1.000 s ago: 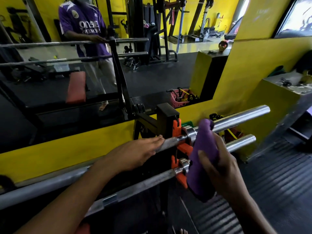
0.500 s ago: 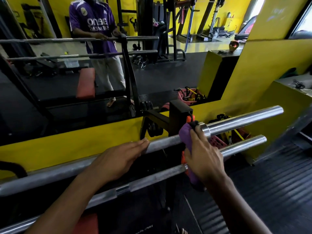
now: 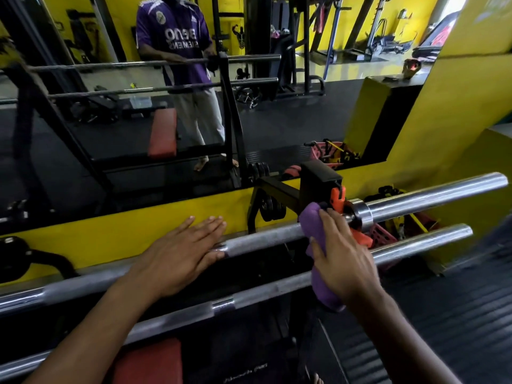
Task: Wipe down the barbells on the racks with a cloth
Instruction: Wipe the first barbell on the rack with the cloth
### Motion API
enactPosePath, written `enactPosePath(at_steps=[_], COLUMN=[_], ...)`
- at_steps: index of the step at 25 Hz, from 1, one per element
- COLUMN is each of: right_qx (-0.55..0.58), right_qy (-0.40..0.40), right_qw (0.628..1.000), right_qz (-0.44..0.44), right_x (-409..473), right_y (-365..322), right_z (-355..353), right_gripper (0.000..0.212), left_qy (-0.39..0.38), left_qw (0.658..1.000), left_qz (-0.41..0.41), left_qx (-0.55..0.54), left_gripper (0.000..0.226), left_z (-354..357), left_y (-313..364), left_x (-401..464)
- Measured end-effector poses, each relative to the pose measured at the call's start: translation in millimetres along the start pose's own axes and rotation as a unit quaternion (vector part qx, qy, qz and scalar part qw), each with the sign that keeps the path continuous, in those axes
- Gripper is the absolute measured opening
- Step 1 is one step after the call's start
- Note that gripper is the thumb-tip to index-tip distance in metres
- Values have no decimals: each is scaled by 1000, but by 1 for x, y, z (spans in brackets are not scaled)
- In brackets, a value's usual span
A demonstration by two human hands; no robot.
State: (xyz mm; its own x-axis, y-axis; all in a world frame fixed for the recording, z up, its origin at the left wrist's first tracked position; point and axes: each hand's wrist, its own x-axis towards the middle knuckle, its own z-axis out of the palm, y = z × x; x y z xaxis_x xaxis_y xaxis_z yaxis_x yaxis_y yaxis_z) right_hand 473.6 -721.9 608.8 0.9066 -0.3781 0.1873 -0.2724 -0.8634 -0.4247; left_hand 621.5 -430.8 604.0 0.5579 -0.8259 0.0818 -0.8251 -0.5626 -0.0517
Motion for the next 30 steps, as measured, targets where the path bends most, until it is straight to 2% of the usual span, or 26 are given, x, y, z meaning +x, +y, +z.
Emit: enactPosePath(at_steps=[3, 6, 8, 12, 15, 18, 21, 23, 24, 26, 27, 28, 30], right_qx=[16, 38, 49, 30, -1, -25, 109, 282, 373, 504, 526, 528, 537], right_qy=[50, 63, 50, 12, -2, -26, -46, -88, -134, -220, -244, -258, -272], right_qw=[999, 997, 996, 985, 976, 980, 983, 947, 910, 830, 810, 805, 797], right_qz=[-1, -14, -57, -168, -216, -197, -141, -128, -120, -98, -88, -80, -57], right_x=[3, 4, -3, -24, -27, -23, -12, -5, -4, -8, -10, -12, -17], right_y=[6, -18, -46, -99, -93, -56, -25, -12, -11, -14, -15, -15, -15], right_z=[6, 21, 35, 68, 71, 53, 20, -4, -15, -28, -28, -25, -20], right_gripper=[56, 50, 49, 65, 74, 75, 60, 48, 45, 43, 43, 43, 40], left_qy=[-5, 0, -2, -16, -24, -6, 51, 120, 145, 134, 114, 96, 97], left_qw=[999, 999, 999, 999, 1000, 1000, 998, 982, 958, 891, 872, 870, 885], left_qz=[-31, -40, -40, -7, -2, -12, -5, -20, -35, -30, -11, 8, 33], left_qx=[25, 23, 31, 33, 5, -11, -33, -148, -244, -433, -476, -483, -453], left_gripper=[69, 69, 70, 71, 72, 69, 62, 63, 66, 73, 76, 75, 50], left_z=[2, 5, 3, 0, 2, 9, 6, -7, -16, -32, -36, -37, -38], left_y=[1, 0, -4, -15, -23, -22, -15, 8, 27, 65, 80, 88, 93], left_x=[-15, -17, -19, -25, -28, -30, -31, -26, -21, -8, 0, 7, 19])
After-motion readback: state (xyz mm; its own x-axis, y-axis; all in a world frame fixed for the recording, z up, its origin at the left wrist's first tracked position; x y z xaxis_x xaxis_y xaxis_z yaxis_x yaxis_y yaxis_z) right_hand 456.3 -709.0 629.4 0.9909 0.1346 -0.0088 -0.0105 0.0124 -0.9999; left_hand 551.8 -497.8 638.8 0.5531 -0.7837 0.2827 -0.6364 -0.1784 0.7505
